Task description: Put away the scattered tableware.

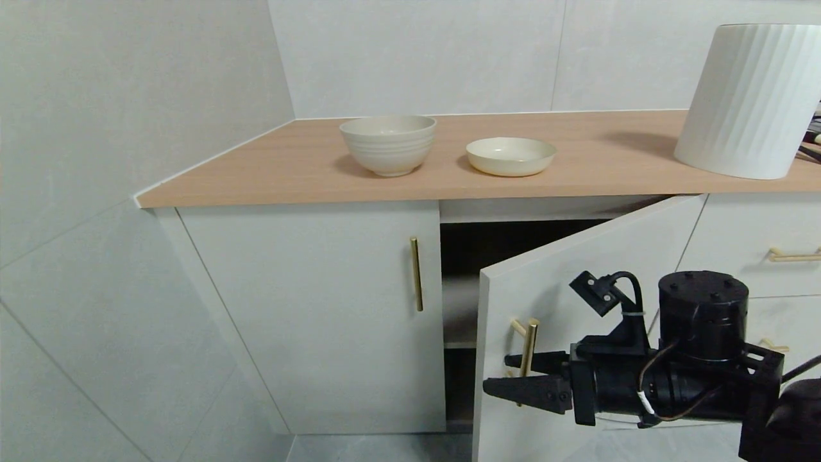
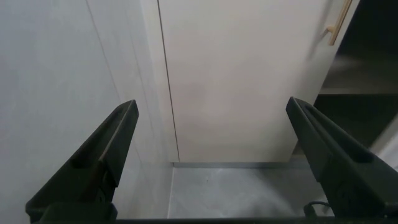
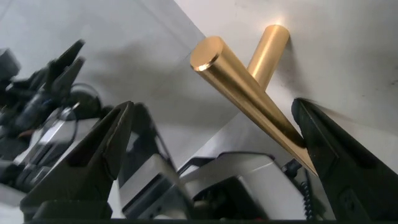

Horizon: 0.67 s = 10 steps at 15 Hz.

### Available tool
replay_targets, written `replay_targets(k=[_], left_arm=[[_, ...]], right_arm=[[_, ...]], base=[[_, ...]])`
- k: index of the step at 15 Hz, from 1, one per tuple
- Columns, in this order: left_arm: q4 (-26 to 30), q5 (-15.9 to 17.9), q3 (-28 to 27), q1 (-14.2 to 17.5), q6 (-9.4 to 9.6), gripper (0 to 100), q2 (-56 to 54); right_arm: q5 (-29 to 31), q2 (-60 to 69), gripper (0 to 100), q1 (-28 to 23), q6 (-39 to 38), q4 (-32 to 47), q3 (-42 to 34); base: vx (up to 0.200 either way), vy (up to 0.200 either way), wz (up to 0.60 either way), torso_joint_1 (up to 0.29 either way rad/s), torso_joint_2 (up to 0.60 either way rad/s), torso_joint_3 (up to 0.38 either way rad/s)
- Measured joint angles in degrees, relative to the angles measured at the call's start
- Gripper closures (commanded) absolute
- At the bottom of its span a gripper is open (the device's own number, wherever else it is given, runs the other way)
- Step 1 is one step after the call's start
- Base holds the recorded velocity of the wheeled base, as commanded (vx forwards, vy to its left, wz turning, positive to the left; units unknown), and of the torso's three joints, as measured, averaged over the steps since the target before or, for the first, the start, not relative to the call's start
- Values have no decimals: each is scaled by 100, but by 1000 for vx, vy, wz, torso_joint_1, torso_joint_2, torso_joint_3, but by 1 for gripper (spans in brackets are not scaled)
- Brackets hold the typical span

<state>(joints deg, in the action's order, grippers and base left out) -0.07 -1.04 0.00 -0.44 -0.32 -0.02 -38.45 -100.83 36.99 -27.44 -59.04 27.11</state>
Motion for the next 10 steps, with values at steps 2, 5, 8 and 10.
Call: replay_targets(k=[2, 5, 8, 10], left_arm=[[0, 0, 0, 0, -1, 0, 0], [0, 0, 0, 0, 0, 0, 0], [0, 9, 0, 0, 24, 0, 0], [-4, 15, 0, 0, 87, 0, 0]], right_arm=[[-35, 98, 0, 0, -4, -119, -157], [-72, 160, 0, 6, -11, -148, -226], [-94, 183, 0, 9, -11, -185, -252], [-105, 196, 0, 9, -1, -191, -273]], base=[[0, 0, 0, 0, 0, 0], [0, 0, 0, 0, 0, 0], [0, 0, 0, 0, 0, 0], [0, 0, 0, 0, 0, 0]])
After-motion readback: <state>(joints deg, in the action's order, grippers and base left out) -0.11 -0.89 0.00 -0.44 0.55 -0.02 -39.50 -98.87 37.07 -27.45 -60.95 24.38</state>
